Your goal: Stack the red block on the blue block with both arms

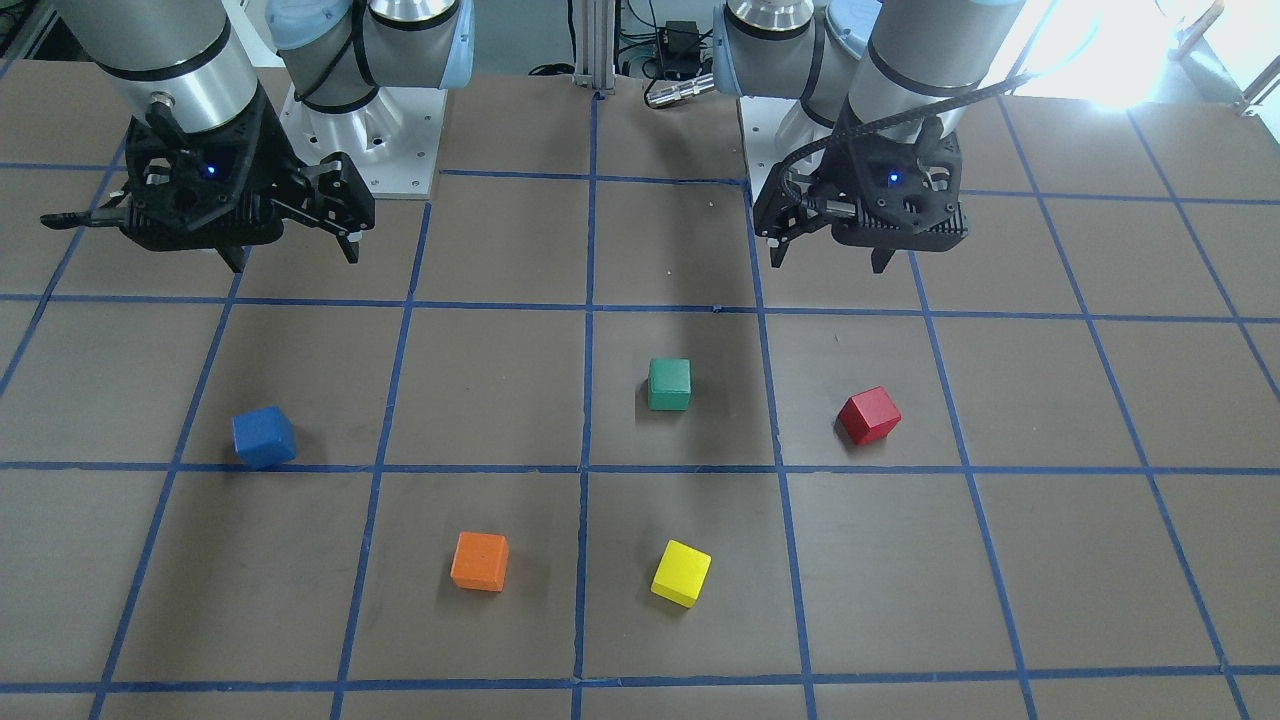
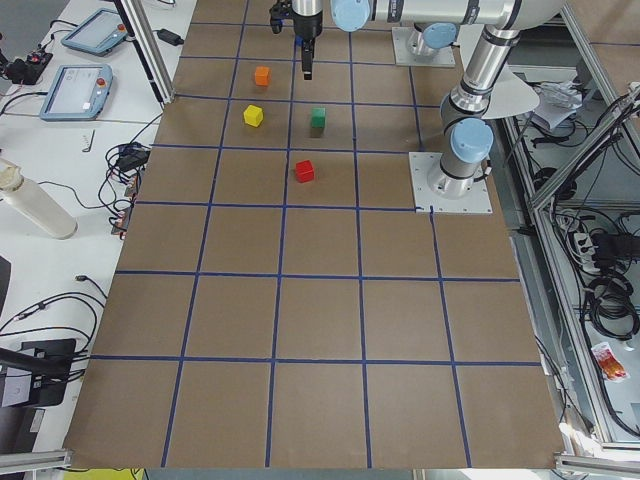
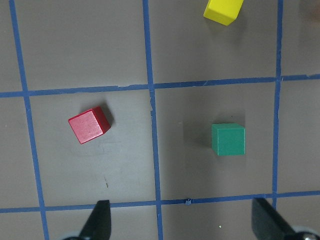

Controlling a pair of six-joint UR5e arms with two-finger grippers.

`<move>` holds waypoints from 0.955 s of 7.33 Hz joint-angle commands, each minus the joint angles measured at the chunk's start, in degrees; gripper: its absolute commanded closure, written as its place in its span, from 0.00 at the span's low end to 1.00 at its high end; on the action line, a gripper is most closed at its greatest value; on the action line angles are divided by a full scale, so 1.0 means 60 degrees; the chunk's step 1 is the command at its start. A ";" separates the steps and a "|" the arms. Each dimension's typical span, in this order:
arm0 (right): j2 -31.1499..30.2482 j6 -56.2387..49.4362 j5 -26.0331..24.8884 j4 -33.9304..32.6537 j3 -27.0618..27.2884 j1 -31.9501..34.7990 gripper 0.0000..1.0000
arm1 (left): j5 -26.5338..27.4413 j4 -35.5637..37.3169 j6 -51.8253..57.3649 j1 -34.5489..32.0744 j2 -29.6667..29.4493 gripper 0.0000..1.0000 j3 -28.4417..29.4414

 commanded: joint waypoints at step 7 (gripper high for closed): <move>0.0032 0.0763 0.0468 -0.0053 -0.0079 0.0015 0.00 | 0.0073 0.0000 0.0117 0.0015 0.0033 0.00 -0.0097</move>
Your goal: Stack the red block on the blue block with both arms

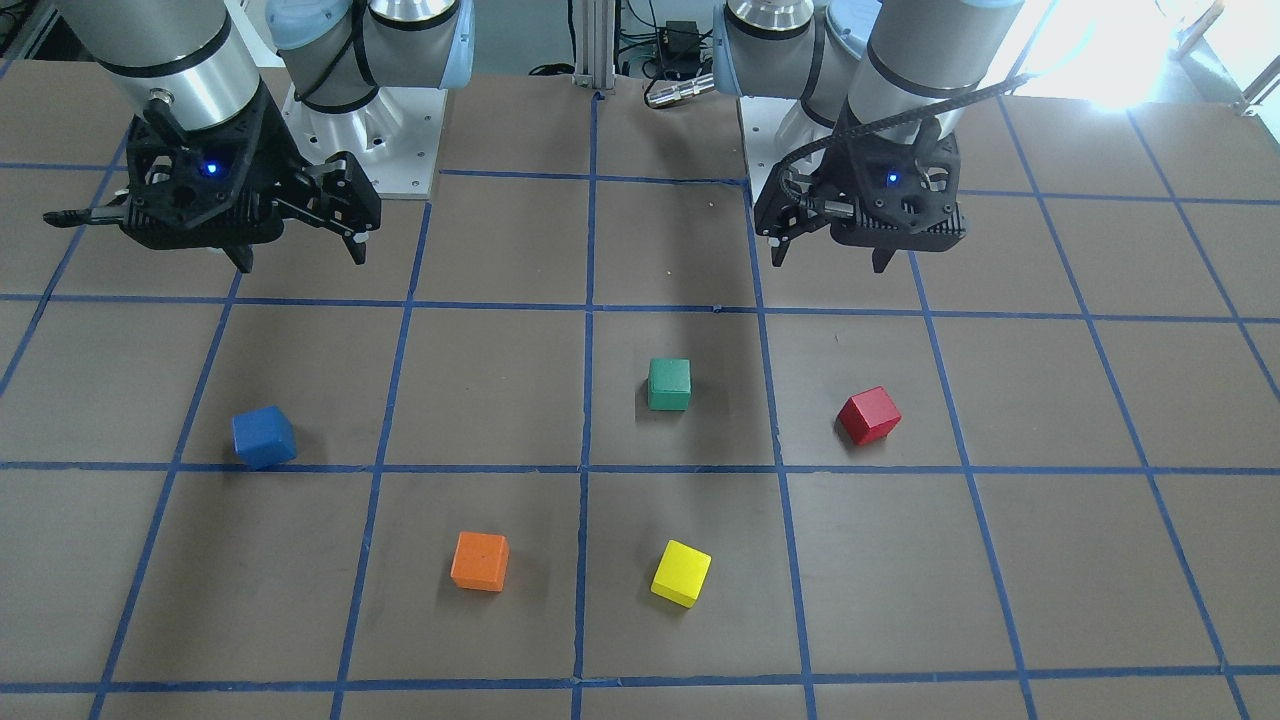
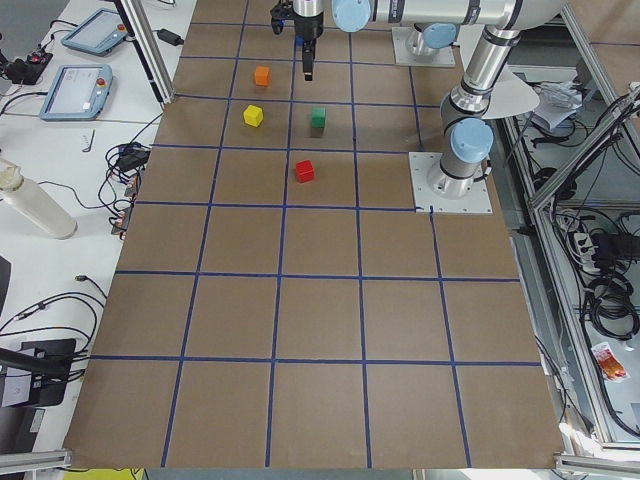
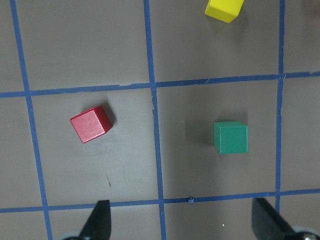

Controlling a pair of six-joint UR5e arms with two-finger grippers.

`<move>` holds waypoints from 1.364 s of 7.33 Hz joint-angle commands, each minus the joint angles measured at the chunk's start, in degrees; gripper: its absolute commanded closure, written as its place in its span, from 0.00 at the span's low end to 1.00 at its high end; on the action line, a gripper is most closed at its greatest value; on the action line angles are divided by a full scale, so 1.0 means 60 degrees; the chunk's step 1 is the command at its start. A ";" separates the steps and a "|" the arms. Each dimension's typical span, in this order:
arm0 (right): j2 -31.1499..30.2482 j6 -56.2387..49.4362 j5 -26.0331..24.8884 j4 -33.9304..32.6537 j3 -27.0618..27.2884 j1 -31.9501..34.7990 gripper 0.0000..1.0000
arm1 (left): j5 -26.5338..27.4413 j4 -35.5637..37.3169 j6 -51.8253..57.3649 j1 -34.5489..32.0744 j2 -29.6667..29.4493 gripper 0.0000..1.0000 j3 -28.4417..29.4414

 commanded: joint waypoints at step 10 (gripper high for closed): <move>0.0012 0.0718 0.0032 0.0025 -0.0020 0.0001 0.00 | 0.0060 0.1001 0.2345 0.1964 -0.0050 0.00 -0.1174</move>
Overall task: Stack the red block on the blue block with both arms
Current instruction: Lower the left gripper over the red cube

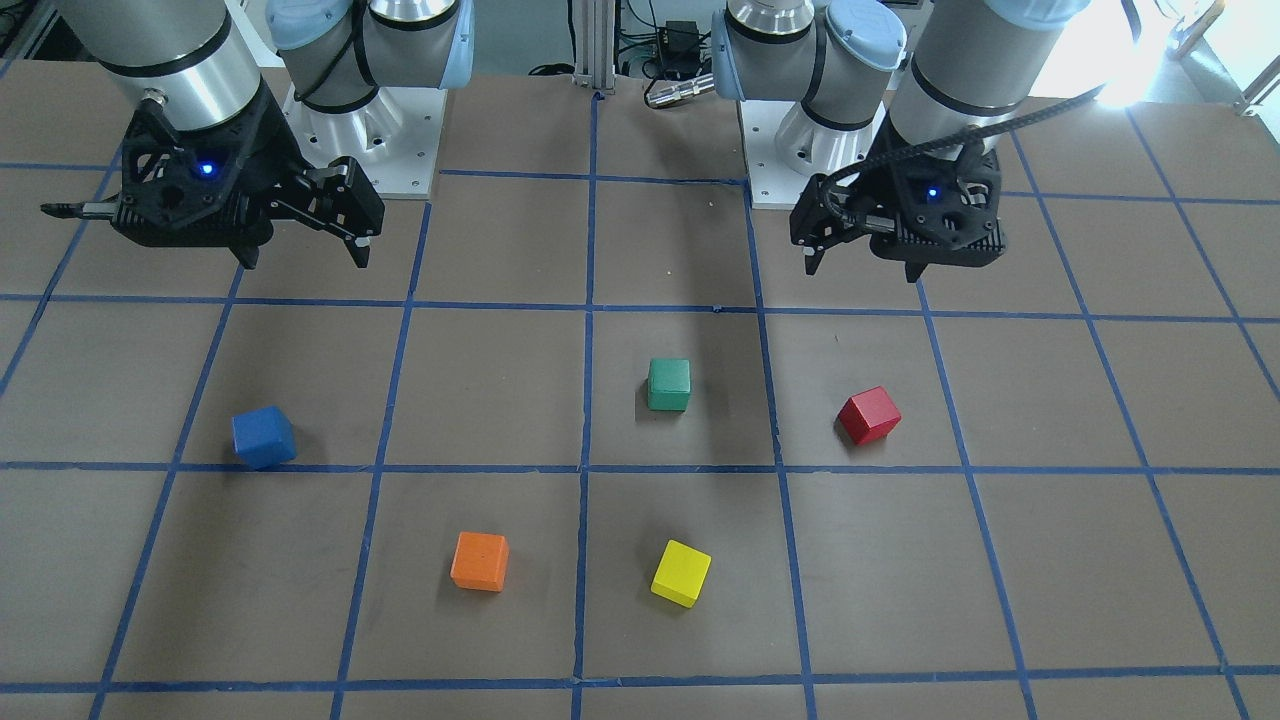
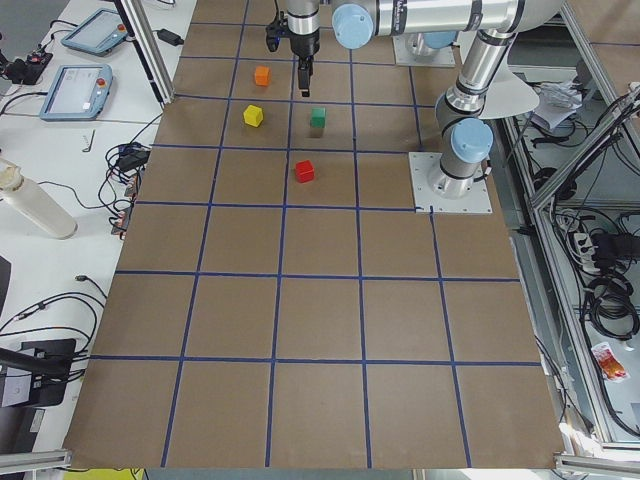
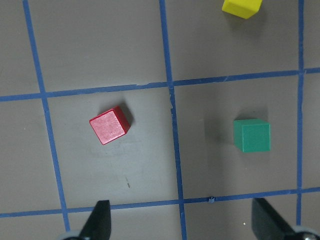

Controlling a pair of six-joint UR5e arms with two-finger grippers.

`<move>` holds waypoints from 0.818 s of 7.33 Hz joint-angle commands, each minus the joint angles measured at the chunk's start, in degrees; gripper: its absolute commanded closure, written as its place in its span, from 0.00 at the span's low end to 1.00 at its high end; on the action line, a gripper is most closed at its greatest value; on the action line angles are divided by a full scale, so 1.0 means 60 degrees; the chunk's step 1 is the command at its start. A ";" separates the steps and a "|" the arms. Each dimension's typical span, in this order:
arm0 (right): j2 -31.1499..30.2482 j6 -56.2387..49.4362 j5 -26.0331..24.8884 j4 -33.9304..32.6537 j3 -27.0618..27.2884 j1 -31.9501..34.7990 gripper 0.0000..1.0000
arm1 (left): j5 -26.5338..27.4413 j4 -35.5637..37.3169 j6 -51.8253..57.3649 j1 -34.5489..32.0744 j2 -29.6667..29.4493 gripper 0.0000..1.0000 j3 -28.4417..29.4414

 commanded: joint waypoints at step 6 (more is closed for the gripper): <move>0.0059 -0.0014 -0.0015 -0.0021 0.0010 0.0000 0.00 | 0.0465 0.5921 0.1101 0.1246 -0.1218 0.00 -0.4292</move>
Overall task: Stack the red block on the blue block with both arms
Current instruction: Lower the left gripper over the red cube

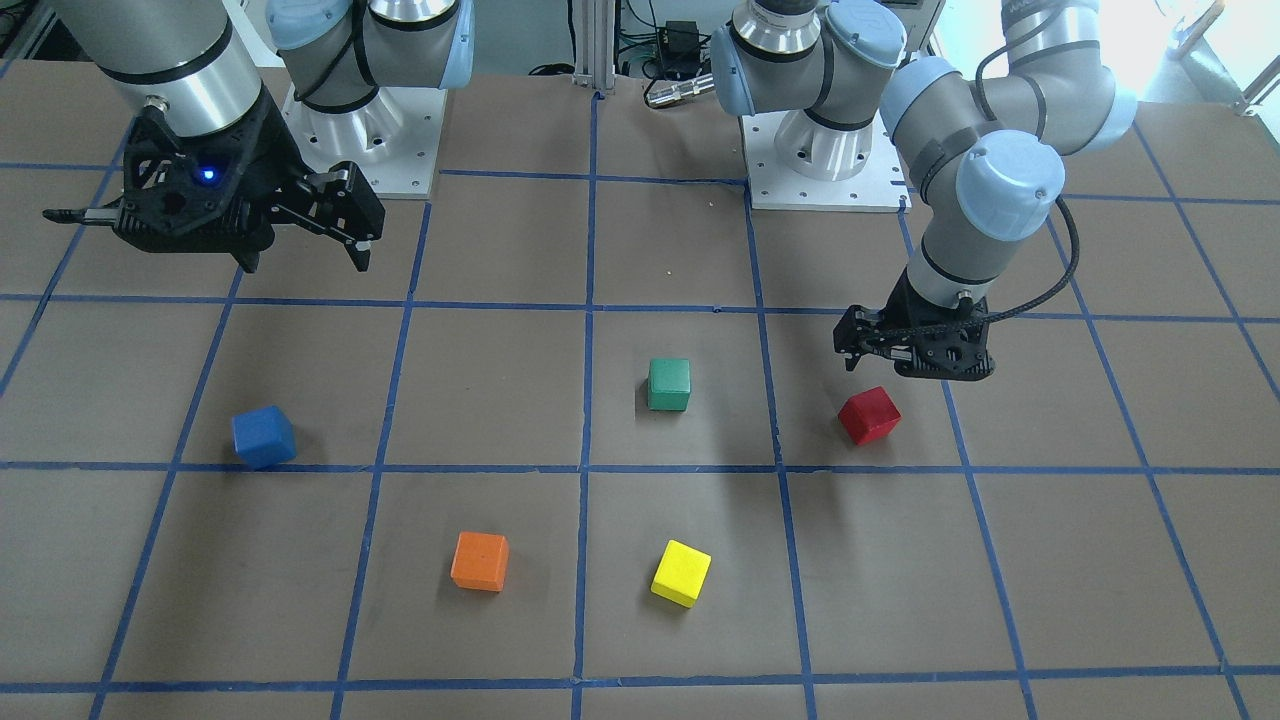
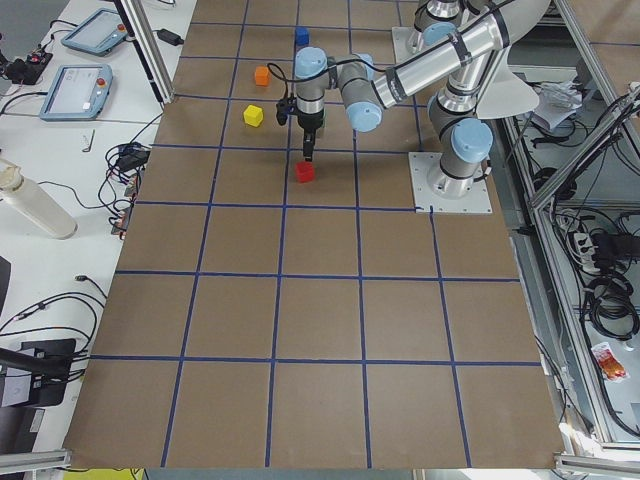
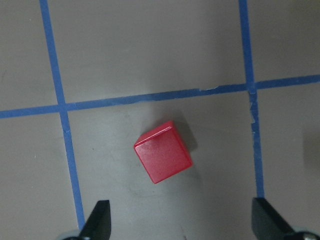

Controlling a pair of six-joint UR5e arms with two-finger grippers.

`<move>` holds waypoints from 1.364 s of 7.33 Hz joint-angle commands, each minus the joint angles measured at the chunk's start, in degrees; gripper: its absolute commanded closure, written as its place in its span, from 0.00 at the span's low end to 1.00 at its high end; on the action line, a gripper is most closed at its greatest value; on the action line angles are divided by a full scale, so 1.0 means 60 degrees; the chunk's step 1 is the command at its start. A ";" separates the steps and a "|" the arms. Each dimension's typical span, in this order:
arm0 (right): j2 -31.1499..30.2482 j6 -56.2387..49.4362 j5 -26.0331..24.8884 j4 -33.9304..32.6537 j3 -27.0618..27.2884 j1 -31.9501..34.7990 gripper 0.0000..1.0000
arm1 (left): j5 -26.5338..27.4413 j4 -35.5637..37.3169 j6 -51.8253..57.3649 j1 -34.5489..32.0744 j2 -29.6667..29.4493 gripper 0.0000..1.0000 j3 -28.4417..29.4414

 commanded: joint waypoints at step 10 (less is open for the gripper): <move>0.0007 -0.0014 -0.0089 0.0113 0.0015 -0.0015 0.00 | 0.0046 0.1473 -0.1280 0.0008 -0.1770 0.90 -0.0037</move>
